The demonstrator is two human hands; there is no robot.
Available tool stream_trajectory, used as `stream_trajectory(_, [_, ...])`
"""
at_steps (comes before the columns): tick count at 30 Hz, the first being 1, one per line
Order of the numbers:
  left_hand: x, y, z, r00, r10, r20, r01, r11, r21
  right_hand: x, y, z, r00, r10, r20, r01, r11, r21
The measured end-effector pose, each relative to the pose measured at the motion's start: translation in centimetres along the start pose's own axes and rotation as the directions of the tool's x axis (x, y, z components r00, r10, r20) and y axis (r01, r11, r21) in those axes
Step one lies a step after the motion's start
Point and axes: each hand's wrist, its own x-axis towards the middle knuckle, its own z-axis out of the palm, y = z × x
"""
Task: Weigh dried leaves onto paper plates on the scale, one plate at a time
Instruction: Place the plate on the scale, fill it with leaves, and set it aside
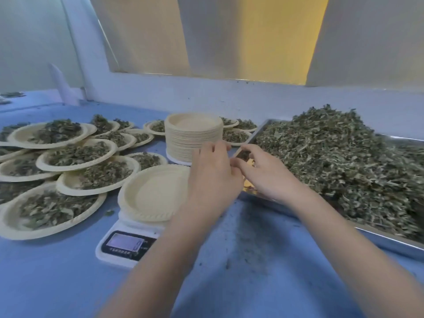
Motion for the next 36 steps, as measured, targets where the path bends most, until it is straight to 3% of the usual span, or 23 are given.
stream_trajectory(3, [1.3, 3.3, 3.9, 0.973, -0.013, 0.232, 0.015, 1.000, -0.009, -0.3, 3.9, -3.6, 0.994, 0.113, -0.005, -0.113, 0.981, -0.157])
stream_trajectory(7, [3.0, 5.3, 7.9, 0.779, -0.178, 0.601, 0.073, 0.978, 0.195, -0.4, 9.1, -7.2, 0.971, 0.239, 0.030, -0.188, 0.830, -0.525])
stream_trajectory(11, [4.4, 5.7, 10.2, 0.648, -0.255, 0.717, 0.030, 0.950, 0.311, 0.4, 12.2, -8.9, 0.939, 0.345, 0.010, -0.216, 0.609, -0.763])
stream_trajectory(13, [4.8, 6.5, 11.3, 0.617, -0.247, 0.747, -0.004, 0.948, 0.317, 1.0, 12.9, -8.6, 0.931, 0.365, 0.019, -0.224, 0.611, -0.759])
stream_trajectory(17, [5.6, 7.2, 13.5, 0.618, -0.175, 0.767, 0.033, 0.980, 0.197, 1.4, 13.1, -7.4, 0.951, 0.207, 0.230, -0.068, 0.866, -0.496])
stream_trajectory(19, [5.9, 7.1, 14.4, 0.619, -0.158, 0.769, 0.067, 0.987, 0.148, 1.2, 13.2, -8.2, 0.968, 0.129, 0.217, -0.032, 0.915, -0.402])
stream_trajectory(22, [6.0, 7.0, 15.1, 0.627, -0.147, 0.765, 0.047, 0.987, 0.151, 1.0, 14.1, -9.4, 0.965, 0.238, 0.110, -0.133, 0.805, -0.578])
stream_trajectory(25, [6.2, 7.0, 15.4, 0.615, -0.117, 0.780, 0.004, 0.989, 0.145, 1.2, 14.2, -8.5, 0.900, 0.384, 0.205, -0.142, 0.704, -0.696])
stream_trajectory(29, [6.5, 7.0, 15.4, 0.562, -0.059, 0.825, 0.057, 0.998, 0.033, 1.6, 13.3, -7.2, 0.914, 0.224, 0.339, -0.039, 0.879, -0.476])
stream_trajectory(32, [6.2, 6.1, 14.9, 0.605, -0.059, 0.794, 0.063, 0.998, 0.026, 1.2, 13.7, -8.4, 0.931, 0.217, 0.293, -0.091, 0.916, -0.390])
stream_trajectory(36, [6.2, 5.5, 14.4, 0.631, -0.159, 0.759, 0.047, 0.985, 0.167, 1.9, 14.2, -9.2, 0.879, 0.433, 0.202, -0.178, 0.688, -0.703])
